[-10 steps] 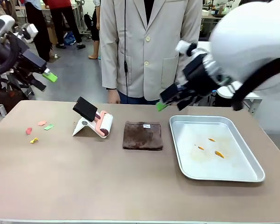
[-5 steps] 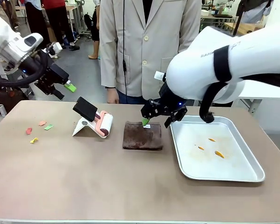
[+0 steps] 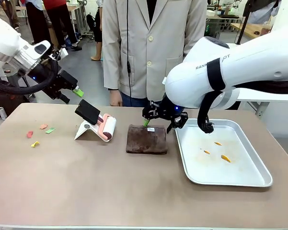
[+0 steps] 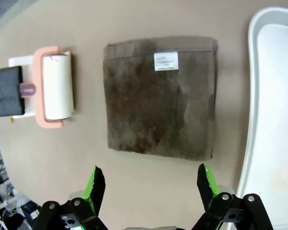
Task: Clean the surface of the table.
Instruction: Hold the Lint Roller with your left hand and the towel with your right hand.
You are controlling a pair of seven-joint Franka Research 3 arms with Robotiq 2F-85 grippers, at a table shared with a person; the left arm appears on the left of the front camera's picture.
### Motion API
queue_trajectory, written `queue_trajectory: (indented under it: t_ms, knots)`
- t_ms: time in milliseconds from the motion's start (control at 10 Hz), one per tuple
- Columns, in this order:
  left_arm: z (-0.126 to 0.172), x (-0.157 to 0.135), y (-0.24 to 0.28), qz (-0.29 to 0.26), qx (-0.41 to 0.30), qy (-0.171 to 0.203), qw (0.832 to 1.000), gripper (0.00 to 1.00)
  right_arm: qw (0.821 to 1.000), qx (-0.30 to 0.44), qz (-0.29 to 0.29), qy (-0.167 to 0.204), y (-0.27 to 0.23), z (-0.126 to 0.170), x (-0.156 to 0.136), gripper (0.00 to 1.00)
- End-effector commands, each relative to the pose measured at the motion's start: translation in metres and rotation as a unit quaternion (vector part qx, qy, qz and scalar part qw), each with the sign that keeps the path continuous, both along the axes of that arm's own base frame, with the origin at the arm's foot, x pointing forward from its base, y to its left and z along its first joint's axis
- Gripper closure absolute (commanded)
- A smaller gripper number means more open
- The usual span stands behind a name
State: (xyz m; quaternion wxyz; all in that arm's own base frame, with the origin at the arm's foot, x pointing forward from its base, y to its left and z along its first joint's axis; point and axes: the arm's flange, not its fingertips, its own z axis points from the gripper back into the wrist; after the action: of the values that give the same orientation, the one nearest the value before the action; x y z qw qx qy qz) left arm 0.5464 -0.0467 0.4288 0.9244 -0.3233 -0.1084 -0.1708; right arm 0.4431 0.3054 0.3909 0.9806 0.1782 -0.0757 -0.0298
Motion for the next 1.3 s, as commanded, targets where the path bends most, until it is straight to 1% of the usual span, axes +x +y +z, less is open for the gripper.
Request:
queue_trajectory:
  t_ms: [0,200,300,500,700,1000,1100,1200]
  knots:
    - [-0.012,-0.006,-0.012,0.027,-0.017,0.005,0.999,0.00,1.000,0.012,-0.009,-0.005,0.005,0.005,0.001,0.00]
    - [-0.022,-0.011,-0.026,0.036,-0.030,0.014,0.999,0.00,1.000,0.014,-0.023,-0.007,0.004,0.004,0.004,0.00]
    - [-0.029,-0.011,-0.033,0.046,-0.034,0.027,0.998,0.00,0.999,0.007,-0.030,-0.008,0.002,0.000,0.006,0.00]
    - [-0.037,-0.009,-0.036,0.043,-0.015,0.057,0.997,0.00,0.999,0.010,-0.033,-0.004,-0.001,-0.003,0.007,0.00]
    - [-0.037,-0.011,-0.036,0.052,0.002,0.056,0.997,0.00,0.999,0.017,-0.031,0.000,-0.003,-0.003,0.007,0.00]
    - [-0.039,-0.015,-0.043,0.057,-0.010,0.063,0.996,0.00,0.999,0.016,-0.036,0.000,-0.002,-0.005,0.009,0.00]
    - [-0.038,-0.017,-0.046,0.059,-0.013,0.066,0.996,0.00,0.999,0.004,-0.039,-0.004,-0.003,-0.006,0.010,0.00]
    - [-0.036,-0.017,-0.048,0.061,-0.019,0.069,0.996,0.00,1.000,0.006,-0.017,0.003,-0.006,-0.004,0.008,0.00]
